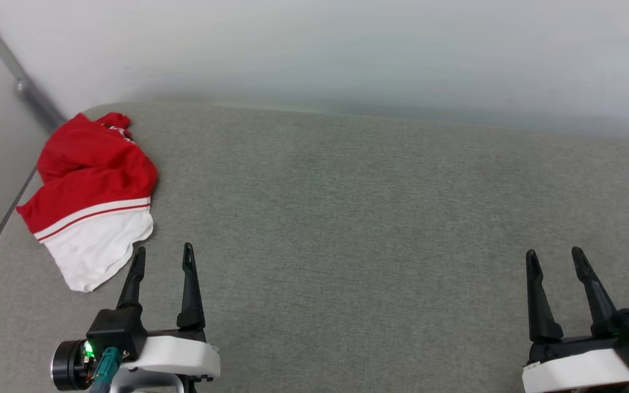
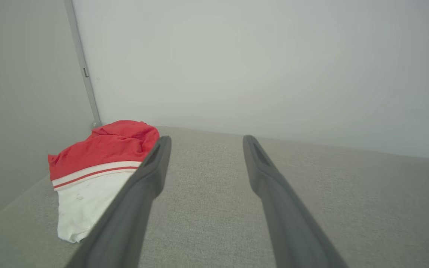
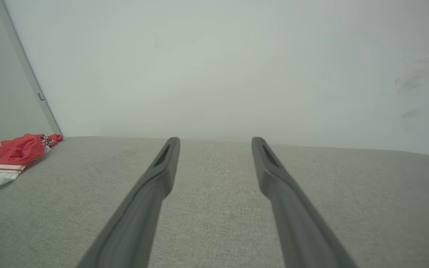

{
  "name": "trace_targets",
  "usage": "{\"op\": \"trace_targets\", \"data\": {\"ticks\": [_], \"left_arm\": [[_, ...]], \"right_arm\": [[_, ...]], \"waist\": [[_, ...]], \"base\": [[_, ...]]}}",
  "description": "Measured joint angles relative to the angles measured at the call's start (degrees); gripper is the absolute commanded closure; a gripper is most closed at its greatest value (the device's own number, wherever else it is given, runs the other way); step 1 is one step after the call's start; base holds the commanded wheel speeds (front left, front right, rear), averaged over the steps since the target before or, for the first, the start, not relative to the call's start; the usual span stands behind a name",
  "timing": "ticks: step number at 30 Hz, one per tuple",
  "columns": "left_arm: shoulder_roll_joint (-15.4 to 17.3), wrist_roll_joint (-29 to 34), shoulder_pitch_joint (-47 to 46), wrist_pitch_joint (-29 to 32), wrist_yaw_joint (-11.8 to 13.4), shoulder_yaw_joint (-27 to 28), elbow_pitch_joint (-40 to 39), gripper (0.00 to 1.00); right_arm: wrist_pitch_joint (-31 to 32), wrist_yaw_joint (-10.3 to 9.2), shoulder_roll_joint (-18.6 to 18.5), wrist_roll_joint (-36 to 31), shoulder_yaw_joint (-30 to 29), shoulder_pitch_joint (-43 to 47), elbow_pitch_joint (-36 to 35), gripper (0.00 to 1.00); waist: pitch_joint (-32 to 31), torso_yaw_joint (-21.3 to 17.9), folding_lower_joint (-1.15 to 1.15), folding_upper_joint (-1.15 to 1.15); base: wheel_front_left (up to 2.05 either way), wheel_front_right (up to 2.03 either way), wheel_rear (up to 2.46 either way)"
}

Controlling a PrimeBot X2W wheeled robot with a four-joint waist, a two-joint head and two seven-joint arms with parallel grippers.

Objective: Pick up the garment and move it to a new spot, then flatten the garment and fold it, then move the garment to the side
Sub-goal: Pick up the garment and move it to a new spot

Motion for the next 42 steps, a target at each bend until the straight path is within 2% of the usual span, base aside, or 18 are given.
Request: {"op": "trace_targets", "data": {"ticks": [5, 6, 15, 24, 32, 37, 42], "left_arm": [[0.0, -0.4, -0.2, 0.0, -0.3, 0.3, 0.1, 0.0], [0.0, -0.5, -0.2, 0.0, -0.3, 0.3, 0.2, 0.0], [0.0, -1.4, -0.2, 0.0, 0.1, 1.2, 0.3, 0.0], [0.0, -2.0, -0.1, 0.0, 0.4, 2.3, 0.5, 0.0], [0.0, -3.1, -0.8, 0.0, 0.5, 4.8, 0.4, 0.0], [0.0, -3.4, -8.2, 0.0, -2.1, 7.6, 0.4, 0.0], [1.1, -2.6, -19.6, 0.0, -6.1, 13.8, 0.9, 0.0]], "right_arm": [[0.0, 0.0, 0.0, -0.4, 0.0, 0.0, -0.1, 0.0], [0.0, 0.0, 0.0, -0.8, 0.0, 0.0, -0.2, 0.0], [0.0, 0.0, 0.0, -1.9, 0.7, -0.1, -0.5, 0.0], [0.0, 0.0, 0.0, -2.4, 1.3, -0.1, -0.6, 0.0], [0.0, 0.0, 0.0, -3.2, 1.6, -0.3, -1.0, 0.0], [0.0, 0.0, 0.0, -4.8, 1.5, -0.9, -1.7, 0.0], [0.0, 0.0, 0.0, -7.9, 1.8, -3.8, -3.4, 0.0]], "waist": [[0.2, 3.5, 0.0, 0.0], [0.3, 5.3, 0.0, 0.0], [0.8, 13.2, 0.0, 0.0], [1.2, 18.4, 0.0, 0.0], [2.2, 19.1, 0.0, 0.0], [4.3, 18.6, 0.0, 0.0], [8.1, 17.5, 0.0, 0.0]], "base": [[0.0, 0.0, 0.0], [0.0, 0.0, 0.0], [0.0, 0.0, 0.0], [0.0, 0.0, 0.0], [0.0, 0.0, 0.0], [0.0, 0.0, 0.0], [0.0, 0.0, 0.0]]}}
